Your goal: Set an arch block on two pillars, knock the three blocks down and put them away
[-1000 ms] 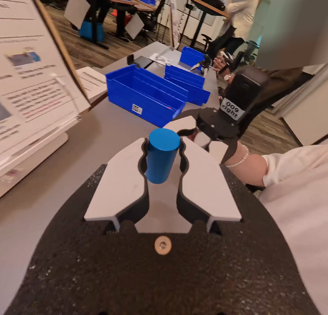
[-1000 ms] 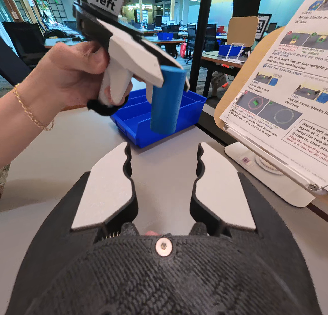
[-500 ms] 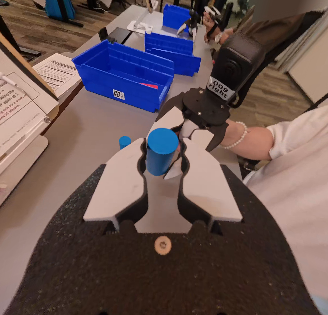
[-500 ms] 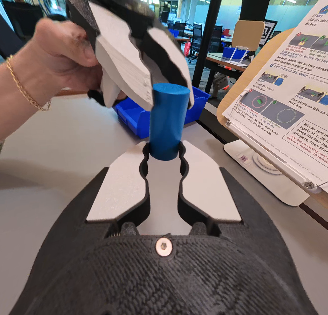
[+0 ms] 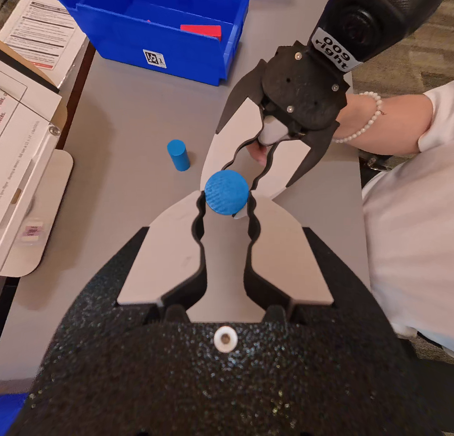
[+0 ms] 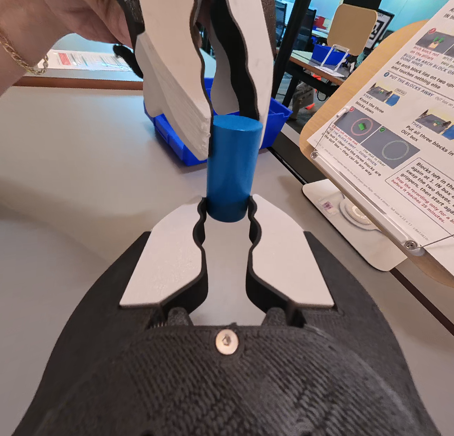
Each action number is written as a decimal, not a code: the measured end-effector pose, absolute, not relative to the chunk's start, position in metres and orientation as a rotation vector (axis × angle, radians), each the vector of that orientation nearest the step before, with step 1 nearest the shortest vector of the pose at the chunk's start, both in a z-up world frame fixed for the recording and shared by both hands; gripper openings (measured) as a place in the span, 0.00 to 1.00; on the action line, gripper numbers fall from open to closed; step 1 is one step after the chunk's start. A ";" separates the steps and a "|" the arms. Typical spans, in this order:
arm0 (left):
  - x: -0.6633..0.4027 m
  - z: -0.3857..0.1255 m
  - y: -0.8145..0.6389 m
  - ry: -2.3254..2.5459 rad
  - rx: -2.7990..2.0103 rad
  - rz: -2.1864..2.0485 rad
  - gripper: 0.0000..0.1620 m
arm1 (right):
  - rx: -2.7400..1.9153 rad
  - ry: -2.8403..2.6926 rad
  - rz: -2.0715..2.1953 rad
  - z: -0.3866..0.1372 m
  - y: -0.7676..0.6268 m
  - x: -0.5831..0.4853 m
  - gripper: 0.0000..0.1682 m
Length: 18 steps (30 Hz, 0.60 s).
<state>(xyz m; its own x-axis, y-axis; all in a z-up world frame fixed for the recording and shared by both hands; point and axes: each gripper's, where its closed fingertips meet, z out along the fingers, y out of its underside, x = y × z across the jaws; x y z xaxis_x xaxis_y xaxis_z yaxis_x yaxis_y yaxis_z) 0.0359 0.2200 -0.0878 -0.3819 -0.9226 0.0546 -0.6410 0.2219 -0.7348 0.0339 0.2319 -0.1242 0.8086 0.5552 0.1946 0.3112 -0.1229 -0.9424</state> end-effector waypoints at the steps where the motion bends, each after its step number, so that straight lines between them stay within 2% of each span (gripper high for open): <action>1: 0.036 -0.090 0.220 2.110 -1.458 -0.968 0.20 | -1.731 -0.679 0.239 -0.126 0.232 0.035 0.20; 2: 0.036 -0.092 0.220 2.117 -1.460 -0.962 0.20 | -1.737 -0.676 0.236 -0.129 0.232 0.036 0.20; 8: 0.046 -0.110 0.246 2.061 -1.513 -0.863 0.20 | -1.840 -0.575 0.154 -0.139 0.217 0.073 0.51; 13: 0.069 -0.148 0.280 2.028 -1.539 -0.733 0.20 | -1.827 -0.441 0.132 -0.134 0.189 0.114 0.50; 18: 0.097 -0.197 0.281 2.041 -1.610 -0.830 0.20 | -1.879 -0.328 0.099 -0.153 0.168 0.150 0.48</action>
